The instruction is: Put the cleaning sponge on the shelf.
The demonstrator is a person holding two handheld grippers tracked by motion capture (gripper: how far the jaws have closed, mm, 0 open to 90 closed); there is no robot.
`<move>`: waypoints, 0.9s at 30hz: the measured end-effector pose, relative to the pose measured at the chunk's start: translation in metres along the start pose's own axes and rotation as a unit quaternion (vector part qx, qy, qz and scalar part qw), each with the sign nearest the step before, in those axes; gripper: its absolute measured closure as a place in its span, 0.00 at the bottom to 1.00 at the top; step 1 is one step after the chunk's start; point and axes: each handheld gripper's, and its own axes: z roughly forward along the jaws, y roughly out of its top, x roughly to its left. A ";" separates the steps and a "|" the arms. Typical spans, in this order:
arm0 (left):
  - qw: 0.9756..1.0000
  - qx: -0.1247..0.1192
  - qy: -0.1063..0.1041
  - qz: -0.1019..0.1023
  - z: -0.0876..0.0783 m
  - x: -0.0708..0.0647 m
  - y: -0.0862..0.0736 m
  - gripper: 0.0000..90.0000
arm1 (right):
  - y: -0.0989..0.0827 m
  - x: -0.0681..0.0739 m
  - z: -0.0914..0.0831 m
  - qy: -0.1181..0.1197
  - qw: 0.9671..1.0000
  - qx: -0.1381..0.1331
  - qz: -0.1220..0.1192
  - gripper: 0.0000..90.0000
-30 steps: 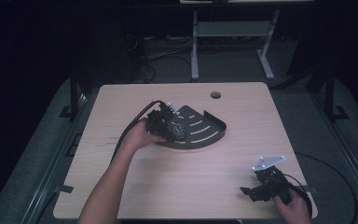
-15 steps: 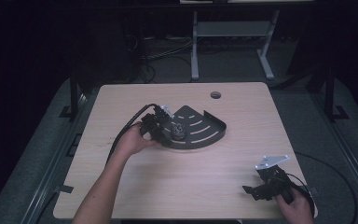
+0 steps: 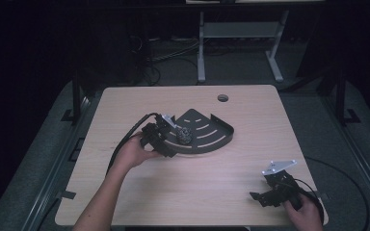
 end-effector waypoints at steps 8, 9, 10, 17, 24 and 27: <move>1.000 -0.007 -0.003 0.000 -0.002 -0.009 -0.006 0.25 | 0.000 0.000 0.001 0.001 1.000 0.000 0.002 0.16; 1.000 -0.006 -0.004 -0.001 -0.002 -0.011 -0.006 0.25 | 0.000 0.000 0.001 0.001 1.000 0.000 0.001 0.16; 1.000 -0.007 -0.003 0.000 -0.002 -0.011 -0.007 0.25 | 0.000 0.001 0.001 0.000 1.000 0.001 0.001 0.16; 1.000 -0.010 0.001 -0.002 -0.006 -0.017 -0.016 0.25 | 0.001 0.002 0.002 0.001 1.000 0.001 -0.001 0.16; 1.000 -0.011 0.003 -0.006 -0.007 -0.024 -0.029 0.25 | 0.002 0.003 0.003 0.001 1.000 0.002 -0.003 0.16; 1.000 -0.009 0.001 -0.009 -0.006 -0.026 -0.033 0.25 | 0.002 0.003 0.003 0.002 1.000 0.003 -0.003 0.16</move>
